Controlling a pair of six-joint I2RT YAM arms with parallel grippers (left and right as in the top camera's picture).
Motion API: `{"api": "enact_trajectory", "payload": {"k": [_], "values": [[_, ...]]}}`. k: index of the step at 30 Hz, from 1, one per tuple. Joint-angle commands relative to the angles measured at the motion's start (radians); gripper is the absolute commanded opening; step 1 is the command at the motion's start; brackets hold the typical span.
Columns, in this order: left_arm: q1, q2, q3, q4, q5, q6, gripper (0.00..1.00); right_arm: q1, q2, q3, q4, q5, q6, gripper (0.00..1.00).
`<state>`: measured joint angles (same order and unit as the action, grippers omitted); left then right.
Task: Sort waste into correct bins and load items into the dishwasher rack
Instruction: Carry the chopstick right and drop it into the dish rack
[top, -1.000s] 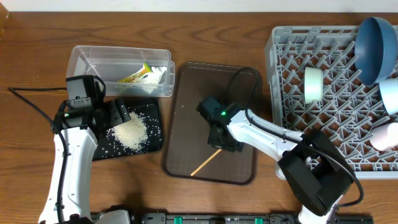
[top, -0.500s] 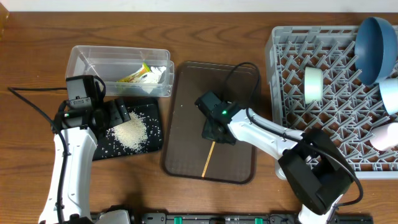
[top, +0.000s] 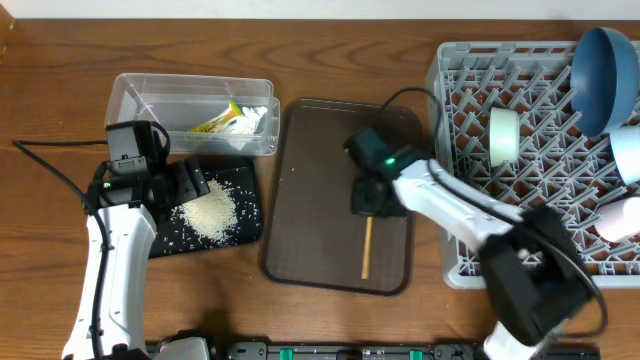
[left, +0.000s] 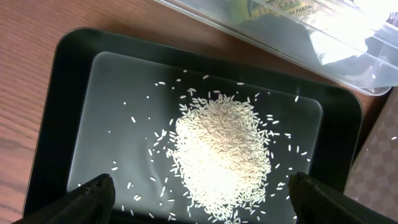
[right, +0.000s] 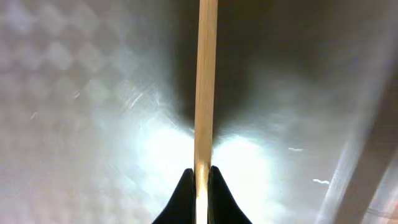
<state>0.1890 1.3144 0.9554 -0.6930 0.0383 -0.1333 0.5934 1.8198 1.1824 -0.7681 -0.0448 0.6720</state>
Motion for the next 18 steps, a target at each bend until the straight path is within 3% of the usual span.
{"api": "enact_trajectory", "payload": {"k": [1,10,18], "values": [[0.004,-0.01,0.004,-0.002,-0.006,0.002,0.92,-0.04,-0.144,0.06,-0.048,0.011,-0.223,0.01],[0.004,-0.01,0.004,-0.002,-0.006,0.001,0.91,-0.178,-0.378,0.075,-0.233,0.024,-0.375,0.01],[0.004,-0.01,0.004,-0.002,-0.006,0.001,0.92,-0.308,-0.41,0.074,-0.319,0.145,-0.418,0.01]]}}
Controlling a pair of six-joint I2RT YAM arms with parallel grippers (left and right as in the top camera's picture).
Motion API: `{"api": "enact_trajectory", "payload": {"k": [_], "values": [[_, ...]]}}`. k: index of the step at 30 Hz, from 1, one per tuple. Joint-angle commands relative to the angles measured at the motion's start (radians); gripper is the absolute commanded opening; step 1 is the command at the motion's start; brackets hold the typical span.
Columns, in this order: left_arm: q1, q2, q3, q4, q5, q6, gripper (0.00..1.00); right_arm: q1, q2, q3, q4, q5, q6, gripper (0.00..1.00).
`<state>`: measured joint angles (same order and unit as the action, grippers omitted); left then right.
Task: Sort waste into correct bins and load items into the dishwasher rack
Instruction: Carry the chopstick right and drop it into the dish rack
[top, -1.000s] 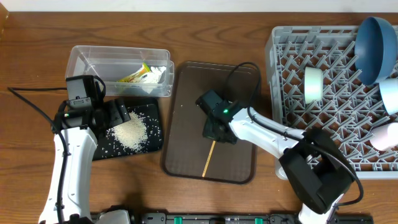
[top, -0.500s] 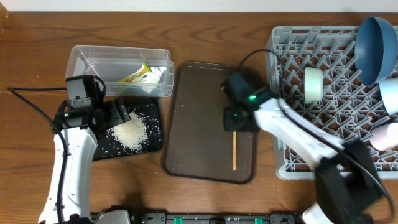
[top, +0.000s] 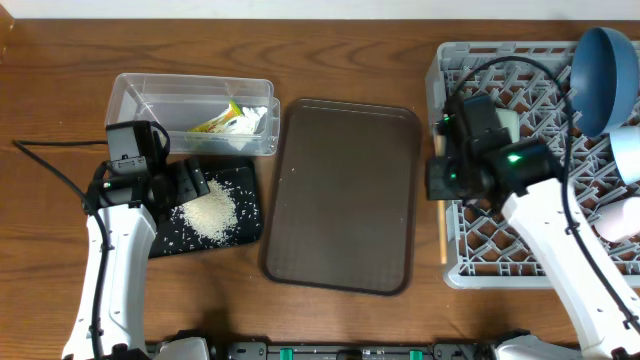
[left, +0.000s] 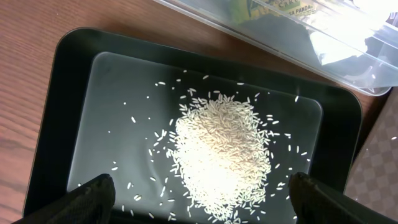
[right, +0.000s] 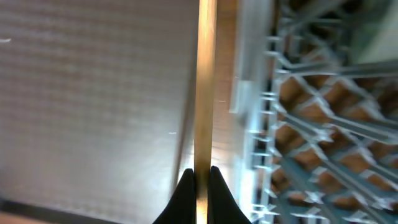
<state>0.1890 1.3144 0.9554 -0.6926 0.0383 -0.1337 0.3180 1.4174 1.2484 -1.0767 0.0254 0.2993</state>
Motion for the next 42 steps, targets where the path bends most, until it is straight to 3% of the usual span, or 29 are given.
{"api": "enact_trajectory", "payload": {"k": [1,6,9,13,25,28,36,42], "values": [[0.004,-0.01,0.004,-0.003,-0.006,0.002,0.91,-0.043,-0.007,0.008,-0.014,0.088,-0.046,0.01],[0.004,-0.01,0.004,-0.003,-0.006,0.002,0.92,-0.085,-0.007,0.008,-0.016,0.103,-0.084,0.01],[0.004,-0.01,0.004,-0.003,-0.006,0.002,0.91,-0.108,-0.007,0.006,-0.016,0.102,-0.119,0.05],[0.004,-0.01,0.004,-0.003,-0.006,0.002,0.92,-0.129,0.011,0.002,-0.018,0.102,-0.152,0.01],[0.004,-0.01,0.004,-0.003,-0.006,0.002,0.92,-0.136,0.176,-0.011,-0.013,0.102,-0.151,0.01],[0.004,-0.01,0.004,-0.003,-0.006,0.002,0.92,-0.135,0.218,-0.011,-0.013,0.098,-0.151,0.1],[0.004,-0.01,0.004,-0.003,-0.006,0.002,0.91,-0.135,0.258,-0.011,-0.008,0.098,-0.15,0.01],[0.004,-0.01,0.004,-0.003,-0.006,0.002,0.92,-0.135,0.242,-0.011,-0.008,0.071,-0.135,0.06]]}}
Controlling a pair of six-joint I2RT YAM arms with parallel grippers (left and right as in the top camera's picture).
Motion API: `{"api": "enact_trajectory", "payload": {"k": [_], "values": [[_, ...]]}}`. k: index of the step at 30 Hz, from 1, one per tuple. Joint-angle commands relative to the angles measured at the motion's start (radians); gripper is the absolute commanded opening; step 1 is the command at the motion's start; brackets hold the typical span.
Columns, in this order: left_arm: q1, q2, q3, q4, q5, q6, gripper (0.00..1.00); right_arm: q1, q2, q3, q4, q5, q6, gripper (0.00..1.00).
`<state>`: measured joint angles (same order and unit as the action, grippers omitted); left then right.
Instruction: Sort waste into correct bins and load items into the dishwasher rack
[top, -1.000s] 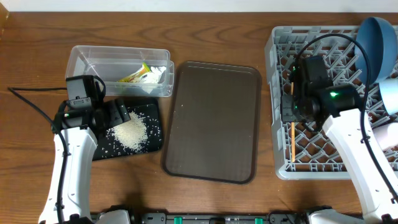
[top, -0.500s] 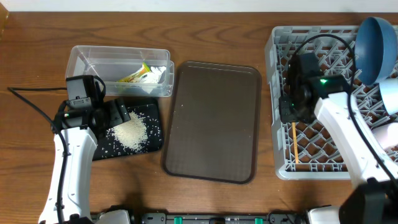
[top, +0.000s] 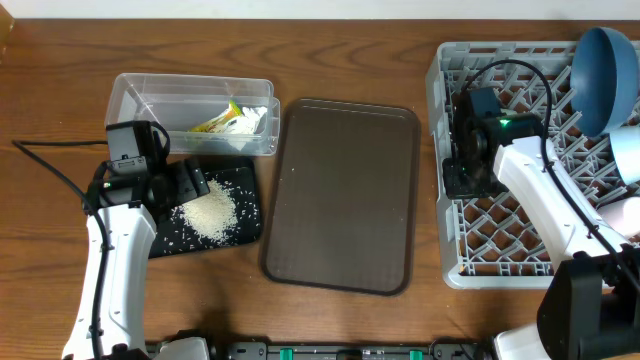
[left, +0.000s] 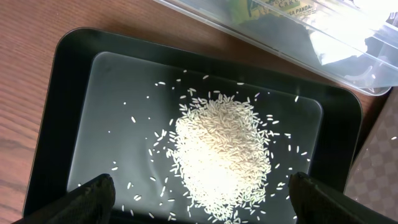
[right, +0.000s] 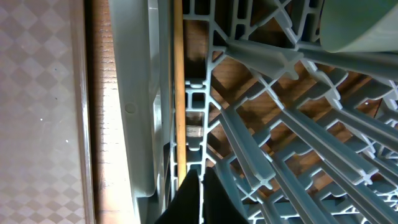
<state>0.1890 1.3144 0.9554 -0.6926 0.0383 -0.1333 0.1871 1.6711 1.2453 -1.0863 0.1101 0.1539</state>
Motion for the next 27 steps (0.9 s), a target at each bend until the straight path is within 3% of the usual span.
{"api": "enact_trajectory", "payload": {"k": [1,4,6,11,13,17,21,27], "values": [[0.004,-0.01,0.004,-0.003,-0.006,0.001,0.92,-0.004,-0.025,-0.008,0.002,-0.022,0.01,0.06],[0.004,-0.01,0.004,-0.003,-0.006,0.002,0.92,-0.005,-0.084,-0.007,0.002,-0.04,0.012,0.08],[0.004,-0.01,0.004,-0.003,-0.006,0.002,0.91,-0.005,-0.139,-0.007,0.006,-0.04,0.021,0.16],[0.004,-0.01,0.004,-0.003,-0.006,0.001,0.91,-0.023,-0.28,-0.007,0.08,-0.04,0.081,0.51],[0.004,-0.01,0.004,-0.003,-0.006,0.002,0.91,-0.035,-0.314,-0.007,0.119,-0.056,0.104,0.73],[0.004,-0.01,0.004,-0.003,-0.005,0.001,0.91,-0.072,-0.336,-0.007,0.186,-0.114,0.103,0.99],[0.004,-0.01,0.004,-0.002,0.008,-0.003,0.92,-0.135,-0.331,-0.007,0.207,-0.162,0.099,0.99],[0.0,-0.006,0.004,0.091,0.278,-0.14,0.92,-0.269,-0.328,-0.007,0.2,-0.276,0.015,0.99]]}}
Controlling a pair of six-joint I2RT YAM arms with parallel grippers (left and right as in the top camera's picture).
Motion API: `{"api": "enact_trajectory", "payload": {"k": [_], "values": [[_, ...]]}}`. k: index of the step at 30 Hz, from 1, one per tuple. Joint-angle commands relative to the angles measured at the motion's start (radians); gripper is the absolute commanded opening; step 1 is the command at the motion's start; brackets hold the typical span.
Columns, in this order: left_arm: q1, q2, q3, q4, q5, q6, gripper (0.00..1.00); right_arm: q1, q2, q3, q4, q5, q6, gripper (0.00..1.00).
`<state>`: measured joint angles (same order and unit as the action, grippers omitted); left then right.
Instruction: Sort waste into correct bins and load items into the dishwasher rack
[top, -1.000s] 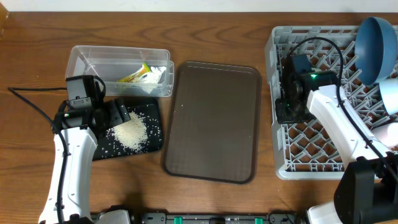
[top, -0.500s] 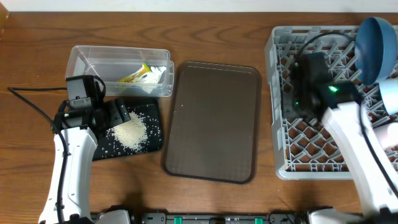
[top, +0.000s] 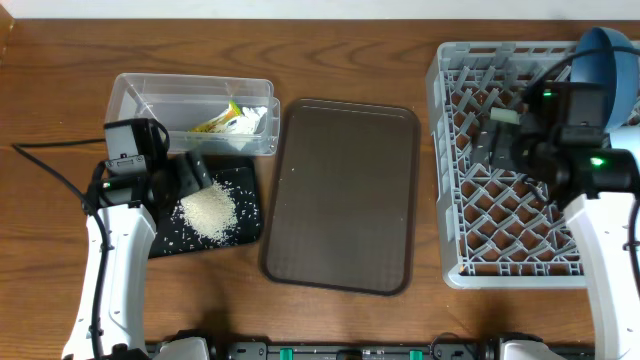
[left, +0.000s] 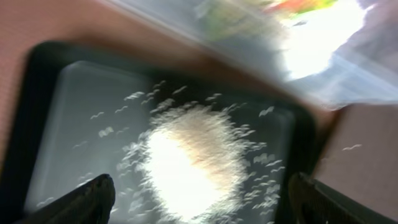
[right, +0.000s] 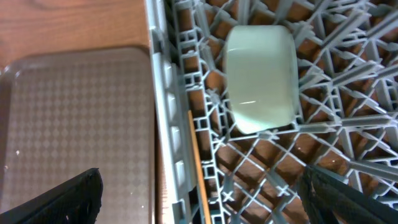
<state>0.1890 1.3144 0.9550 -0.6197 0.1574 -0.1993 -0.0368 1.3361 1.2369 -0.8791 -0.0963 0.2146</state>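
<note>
A wooden chopstick (right: 198, 163) lies in the grey dishwasher rack (top: 441, 92), along its left wall. My right gripper (right: 202, 208) hangs open above it with nothing between its fingers; in the overhead view the right gripper (top: 498, 140) is over the rack's upper middle. A pale green cup (right: 260, 78) rests on its side in the rack. My left gripper (left: 199, 205) is open over the rice (left: 189, 162) on the black tray (top: 248, 178); that view is blurred. The brown tray (top: 340, 195) holds nothing.
A clear bin (top: 135, 95) with wrappers sits behind the black tray. A blue bowl (top: 608, 60) and pale cups (top: 628, 150) stand at the rack's right side. Cables run from both arms.
My right gripper was shut on the chopstick low at the rack's left wall; now it is open, higher and further right, and the chopstick lies in the rack. The left wrist view has shifted and blurred.
My right gripper was shut on the chopstick on the brown tray. It then held the chopstick at the rack's left edge, then down inside the rack along the wall. Now the chopstick lies there, let go. The left gripper stayed open over the rice.
</note>
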Motion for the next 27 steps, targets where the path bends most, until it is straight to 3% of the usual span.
{"api": "enact_trajectory", "payload": {"k": [1,8,13,19,27], "values": [[-0.009,-0.005,0.005,0.029,0.167,-0.069,0.91,-0.061,0.007,0.001,-0.018,-0.064,-0.056,0.99],[-0.15,0.001,0.005,-0.026,0.046,0.035,0.92,-0.101,0.017,0.001,-0.097,0.021,-0.075,0.99],[-0.245,0.0,0.005,-0.182,0.011,0.092,0.92,-0.1,0.026,0.001,-0.153,0.017,-0.074,0.99],[-0.244,-0.011,0.005,-0.327,-0.001,0.095,0.92,-0.1,0.016,0.001,-0.237,0.017,-0.074,0.92],[-0.243,-0.201,0.004,-0.33,0.044,0.164,0.92,-0.095,-0.116,-0.025,-0.269,0.005,-0.075,0.99]]}}
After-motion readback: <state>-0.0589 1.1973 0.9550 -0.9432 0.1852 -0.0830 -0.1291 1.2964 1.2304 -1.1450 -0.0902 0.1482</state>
